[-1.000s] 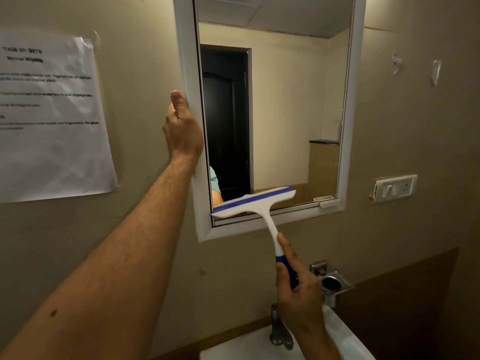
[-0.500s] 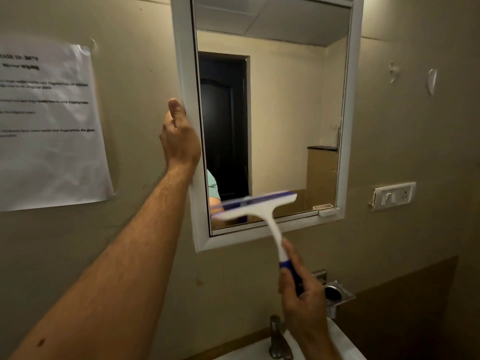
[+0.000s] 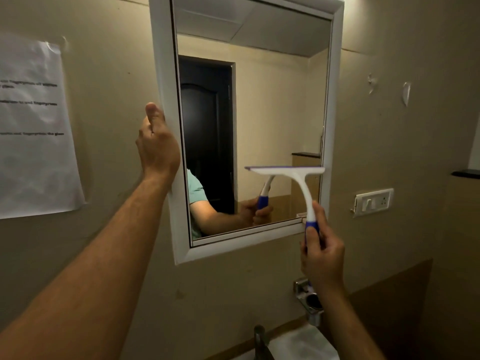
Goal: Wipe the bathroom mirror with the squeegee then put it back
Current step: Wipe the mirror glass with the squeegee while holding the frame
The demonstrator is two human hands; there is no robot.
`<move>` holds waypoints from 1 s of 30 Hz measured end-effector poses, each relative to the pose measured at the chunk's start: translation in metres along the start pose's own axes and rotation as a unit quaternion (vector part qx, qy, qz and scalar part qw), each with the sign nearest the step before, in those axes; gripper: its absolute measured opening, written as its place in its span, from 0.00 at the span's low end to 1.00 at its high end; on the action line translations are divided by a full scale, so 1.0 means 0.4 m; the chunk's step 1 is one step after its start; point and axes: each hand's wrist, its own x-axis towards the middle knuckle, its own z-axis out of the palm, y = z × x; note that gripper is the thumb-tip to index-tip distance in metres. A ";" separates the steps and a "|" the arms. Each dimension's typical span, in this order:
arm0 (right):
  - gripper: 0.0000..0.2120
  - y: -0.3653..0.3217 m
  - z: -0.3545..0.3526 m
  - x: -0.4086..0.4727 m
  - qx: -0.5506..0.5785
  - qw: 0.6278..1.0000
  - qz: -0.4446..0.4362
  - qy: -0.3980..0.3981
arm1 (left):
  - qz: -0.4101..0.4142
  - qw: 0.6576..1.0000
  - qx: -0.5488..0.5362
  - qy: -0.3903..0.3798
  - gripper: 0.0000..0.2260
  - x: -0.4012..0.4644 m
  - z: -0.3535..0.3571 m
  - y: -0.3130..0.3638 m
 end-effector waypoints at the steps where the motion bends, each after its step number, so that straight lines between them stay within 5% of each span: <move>1: 0.22 0.018 -0.007 -0.027 0.000 1.000 0.013 -0.001 | 0.000 1.000 0.006 0.000 0.21 -0.001 0.002 0.001; 21: 0.22 0.023 -0.040 -0.116 0.033 0.997 0.076 0.003 | 0.001 1.000 0.000 0.011 0.25 -0.019 -0.013 0.019; 30: 0.25 -0.077 0.121 -0.172 0.057 0.993 0.027 -0.098 | 0.011 1.000 -0.025 0.005 0.25 -0.015 -0.013 0.011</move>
